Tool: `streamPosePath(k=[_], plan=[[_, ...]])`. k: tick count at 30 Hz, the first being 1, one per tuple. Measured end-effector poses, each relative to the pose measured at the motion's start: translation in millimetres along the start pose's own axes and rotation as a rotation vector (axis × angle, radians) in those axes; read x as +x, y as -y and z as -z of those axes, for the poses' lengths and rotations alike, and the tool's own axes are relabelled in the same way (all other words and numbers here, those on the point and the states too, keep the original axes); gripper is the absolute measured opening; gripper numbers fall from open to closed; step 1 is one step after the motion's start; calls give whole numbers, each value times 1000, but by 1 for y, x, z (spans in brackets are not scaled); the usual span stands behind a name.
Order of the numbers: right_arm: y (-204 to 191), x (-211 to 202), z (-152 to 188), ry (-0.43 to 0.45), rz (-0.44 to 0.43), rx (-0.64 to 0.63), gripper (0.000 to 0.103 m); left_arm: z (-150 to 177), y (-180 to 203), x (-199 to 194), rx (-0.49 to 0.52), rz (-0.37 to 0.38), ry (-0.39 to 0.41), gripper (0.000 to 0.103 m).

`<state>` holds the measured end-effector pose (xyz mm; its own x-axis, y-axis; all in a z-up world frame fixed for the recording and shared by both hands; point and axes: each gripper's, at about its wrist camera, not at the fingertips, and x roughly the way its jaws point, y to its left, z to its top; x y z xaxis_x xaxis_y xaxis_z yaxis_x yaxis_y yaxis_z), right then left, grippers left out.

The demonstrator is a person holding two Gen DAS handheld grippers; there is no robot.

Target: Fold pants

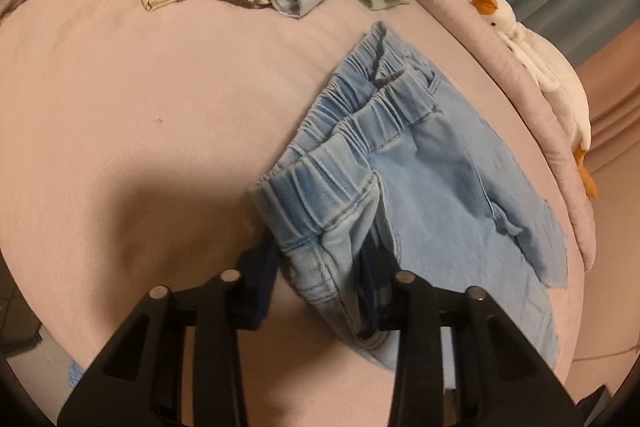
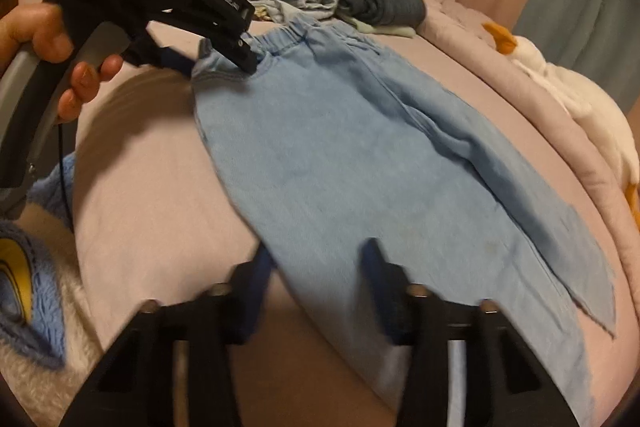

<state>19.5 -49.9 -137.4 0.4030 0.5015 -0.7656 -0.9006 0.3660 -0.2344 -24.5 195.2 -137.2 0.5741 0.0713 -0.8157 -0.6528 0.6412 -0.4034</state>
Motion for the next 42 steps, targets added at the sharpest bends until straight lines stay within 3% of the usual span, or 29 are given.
streamPosePath(k=[3, 9, 10, 13, 16, 20, 23, 25, 29, 33, 34, 37, 38, 39, 42], plan=[[-1, 0, -5, 5, 2, -30, 10, 4, 2, -12, 37, -9, 28, 28], [-16, -22, 7, 21, -29, -17, 7, 9, -2, -12, 90, -64, -2, 30], [-23, -17, 2, 21, -36, -9, 7, 10, -1, -13, 107, -82, -5, 35], [-32, 4, -7, -3, -53, -14, 7, 8, -3, -21, 134, -176, 14, 68], [-23, -2, -5, 6, -81, 45, 8, 7, -4, -38, 132, -149, 47, 70], [11, -27, 1, 43, -228, 249, 21, 9, 26, -51, 241, -189, 133, 68], [50, -50, 20, 73, -210, 409, 42, 8, 40, -60, 281, -215, 194, 72], [79, -62, 37, 58, -227, 533, 46, 4, 36, -63, 263, -253, 208, 76], [120, -76, 73, -16, -15, 648, 46, 1, 31, -65, 265, -207, 232, 76], [142, -73, 123, -189, 115, 721, 45, 20, 59, -40, 459, -97, 154, 77], [143, -70, 134, -256, 163, 717, 45, 26, 63, -30, 511, -107, 129, 77], [147, -84, 156, -254, 210, 684, 45, 44, 62, 9, 625, -183, -7, 81], [150, -85, 161, -276, 247, 676, 45, 46, 57, 15, 623, -195, -31, 87], [158, -89, 167, -279, 259, 691, 45, 43, 48, 12, 572, -159, -39, 88], [183, -100, 191, -273, 231, 798, 45, 25, 32, 2, 447, -88, -62, 89]])
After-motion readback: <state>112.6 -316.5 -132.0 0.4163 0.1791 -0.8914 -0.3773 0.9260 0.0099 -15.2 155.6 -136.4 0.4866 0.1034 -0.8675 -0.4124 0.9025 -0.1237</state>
